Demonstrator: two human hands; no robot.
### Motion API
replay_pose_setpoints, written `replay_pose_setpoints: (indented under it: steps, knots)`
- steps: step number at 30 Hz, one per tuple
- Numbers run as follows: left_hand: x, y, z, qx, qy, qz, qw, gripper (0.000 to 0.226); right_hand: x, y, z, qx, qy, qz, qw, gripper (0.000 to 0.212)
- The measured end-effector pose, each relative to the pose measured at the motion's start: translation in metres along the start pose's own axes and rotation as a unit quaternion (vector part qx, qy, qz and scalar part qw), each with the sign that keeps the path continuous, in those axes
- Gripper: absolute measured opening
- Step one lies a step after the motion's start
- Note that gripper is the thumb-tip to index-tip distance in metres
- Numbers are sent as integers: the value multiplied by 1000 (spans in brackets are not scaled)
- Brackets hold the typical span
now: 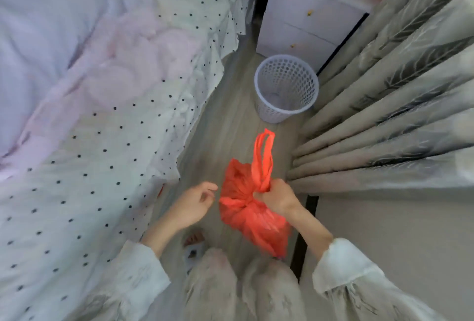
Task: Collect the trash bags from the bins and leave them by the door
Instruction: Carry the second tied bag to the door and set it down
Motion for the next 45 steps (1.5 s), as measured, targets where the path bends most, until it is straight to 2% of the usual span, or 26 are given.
replay_pose_setpoints:
  steps: [4,6,9,12,16,21,22,25,28,30,37,40,43,45]
  knots:
    - [-86,-98,-38,-51,-46,-46,997,32,-95,-42,84,-57,-49,56,996,29]
    - [-129,-146,-61,-52,-45,-67,995,33,-139,-60,128,-77,-85,81,990,19]
    - [-190,-212,-84,-69,-46,-124,989,30,-198,-78,200,-105,-159,107,976,18]
    - [-252,-258,-85,-111,-54,-200,972,26,-254,-78,272,-113,-262,136,949,31]
    - [-340,-301,-57,-197,-85,-326,921,24,-338,-63,359,-127,-419,160,885,35]
    - [-482,-319,1,-285,-160,-471,819,37,-468,0,409,-155,-544,254,784,19]
    - [-515,-318,16,-297,-178,-500,794,38,-493,14,413,-166,-553,270,771,18]
    - [-614,-309,49,-320,-214,-579,719,35,-571,54,418,-179,-575,320,732,32]
    - [-703,-288,76,-331,-239,-640,651,33,-639,97,409,-211,-598,341,694,10]
    - [-755,-269,96,-332,-251,-669,616,33,-686,129,394,-223,-605,364,672,7]
    - [-931,-197,189,-321,-298,-725,532,33,-877,253,302,-244,-609,460,599,19]
    - [-1017,-164,235,-313,-323,-747,490,36,-952,312,258,-254,-607,488,574,16]
    - [-1095,-139,273,-299,-349,-768,445,37,-1011,364,226,-266,-587,508,572,9]
    - [-1132,-129,295,-300,-360,-768,436,34,-1046,394,213,-272,-568,529,569,13]
Point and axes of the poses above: each hand's wrist, its own x-axis towards the middle knuckle, its own y-axis out of the palm, z = x × y, the point moved 10 cm from there along x, towards the middle knuckle, and after that the axes turned 11 degrees about -z, right-handed, at the moved point
